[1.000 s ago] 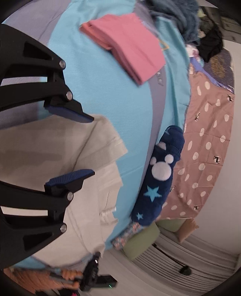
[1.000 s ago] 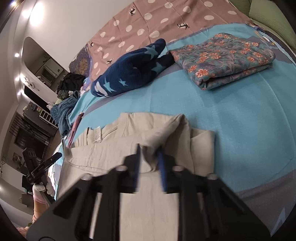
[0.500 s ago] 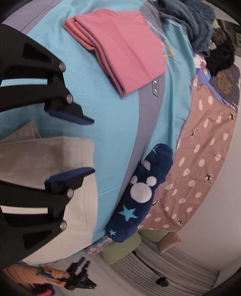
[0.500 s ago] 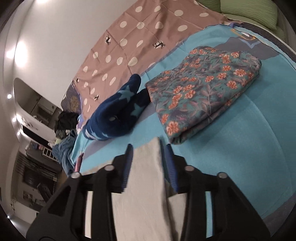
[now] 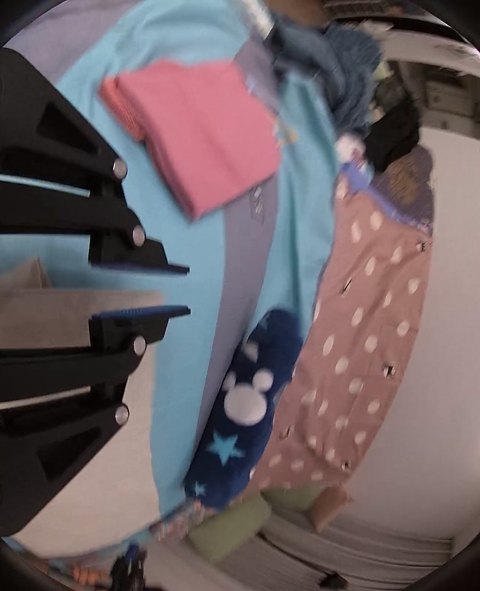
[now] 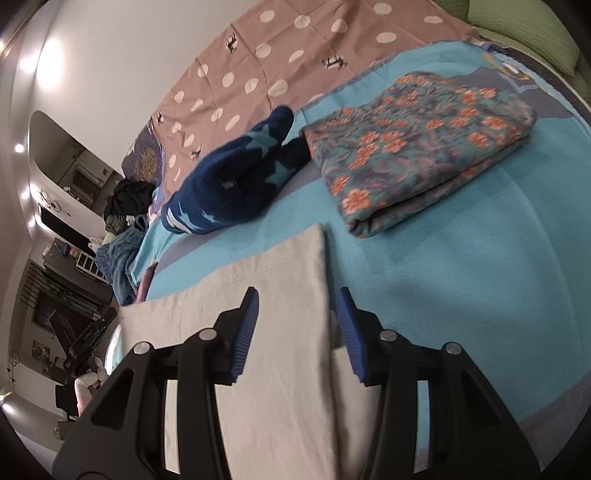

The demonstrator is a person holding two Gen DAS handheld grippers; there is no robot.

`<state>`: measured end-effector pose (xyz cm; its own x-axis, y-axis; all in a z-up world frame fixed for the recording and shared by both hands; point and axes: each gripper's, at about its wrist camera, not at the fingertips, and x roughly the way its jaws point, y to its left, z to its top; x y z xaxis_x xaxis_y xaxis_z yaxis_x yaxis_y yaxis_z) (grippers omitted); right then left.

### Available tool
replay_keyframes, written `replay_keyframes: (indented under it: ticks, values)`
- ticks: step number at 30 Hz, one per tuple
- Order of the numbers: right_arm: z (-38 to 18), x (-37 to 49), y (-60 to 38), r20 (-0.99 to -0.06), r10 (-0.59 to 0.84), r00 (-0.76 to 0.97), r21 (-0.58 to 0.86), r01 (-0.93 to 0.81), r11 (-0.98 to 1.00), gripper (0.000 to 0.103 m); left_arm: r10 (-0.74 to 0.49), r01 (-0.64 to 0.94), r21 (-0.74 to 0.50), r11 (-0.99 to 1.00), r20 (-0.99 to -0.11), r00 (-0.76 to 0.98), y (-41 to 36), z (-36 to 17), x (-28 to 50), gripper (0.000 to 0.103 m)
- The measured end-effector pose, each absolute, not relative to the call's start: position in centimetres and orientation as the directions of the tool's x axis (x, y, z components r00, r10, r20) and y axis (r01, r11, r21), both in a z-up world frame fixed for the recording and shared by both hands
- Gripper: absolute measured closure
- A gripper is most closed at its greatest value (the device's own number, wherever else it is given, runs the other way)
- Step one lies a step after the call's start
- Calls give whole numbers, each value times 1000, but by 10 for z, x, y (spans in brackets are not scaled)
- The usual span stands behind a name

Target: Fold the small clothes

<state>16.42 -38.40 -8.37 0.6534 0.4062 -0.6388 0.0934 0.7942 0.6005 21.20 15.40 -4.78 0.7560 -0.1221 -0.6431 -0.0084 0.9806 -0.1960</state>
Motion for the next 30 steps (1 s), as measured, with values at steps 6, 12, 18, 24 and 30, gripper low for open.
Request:
replay_keyframes:
  ticks: [6,12,18,24,30]
  values:
    - [-97,127,-410,-662,401,633,583,98,807,64,-309,226,-210,951,-619,722,68,-10,172,57]
    - [-117,110,-415,-622,473,624,627,35,778,75,-598,587,-309,749,-696,397,-99,-33,128,52]
    - [-127,114,-416,-583,564,584,683,-23,730,75,-617,745,-318,587,-771,158,-222,-77,86,52]
    - [-125,149,-402,-649,565,510,615,-85,784,77,-572,777,-309,548,-817,78,-255,-103,66,50]
    - [-116,156,-408,-552,546,630,651,-83,754,101,-558,779,-307,546,-828,64,-263,-105,59,49]
